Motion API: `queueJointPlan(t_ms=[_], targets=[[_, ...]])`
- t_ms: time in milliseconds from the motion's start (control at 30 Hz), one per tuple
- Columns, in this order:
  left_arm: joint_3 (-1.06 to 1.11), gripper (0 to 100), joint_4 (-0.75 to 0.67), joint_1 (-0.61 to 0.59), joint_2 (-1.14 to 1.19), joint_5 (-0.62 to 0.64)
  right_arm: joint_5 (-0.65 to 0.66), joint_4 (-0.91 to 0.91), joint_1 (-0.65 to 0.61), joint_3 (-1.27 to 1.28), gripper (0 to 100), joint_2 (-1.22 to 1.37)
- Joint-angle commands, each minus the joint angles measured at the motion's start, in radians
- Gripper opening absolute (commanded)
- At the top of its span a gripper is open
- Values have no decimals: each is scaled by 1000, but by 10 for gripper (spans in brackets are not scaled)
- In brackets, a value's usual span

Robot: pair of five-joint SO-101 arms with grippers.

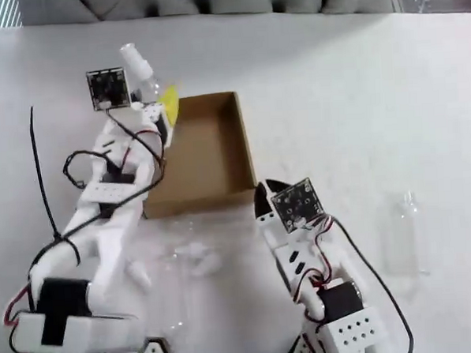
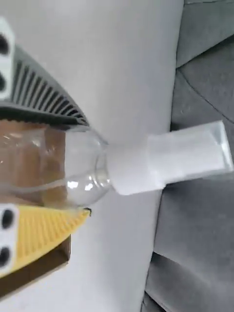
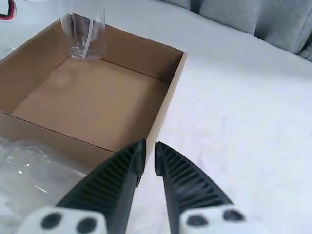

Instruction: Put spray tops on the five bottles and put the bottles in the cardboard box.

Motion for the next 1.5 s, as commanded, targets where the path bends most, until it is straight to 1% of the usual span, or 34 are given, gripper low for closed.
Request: queueJointPlan(t_ms=[0, 267, 433, 933, 1067, 1200, 1367, 1467], targets=[[-104, 68, -68, -28, 65, -69, -8, 1, 8, 9, 15, -12], [-106, 68, -196, -42, 176, -77, -8, -1, 10, 9, 15, -12], [-109, 68, -198, -45, 209, -80, -8, -1, 10, 9, 15, -12], [-110, 68, -201, -70, 214, -80, -8, 1, 10, 9, 15, -8], [-101, 68, -262, -68, 217, -80, -8, 1, 10, 9, 15, -8], [-115, 68, -270, -67, 272, -80, -8, 1, 10, 9, 15, -8], [-144, 68, -367, -71, 361, -80, -8, 1, 10, 9, 15, -10], [-146, 68, -396, -71, 383, -81, -8, 1, 10, 9, 15, -10]])
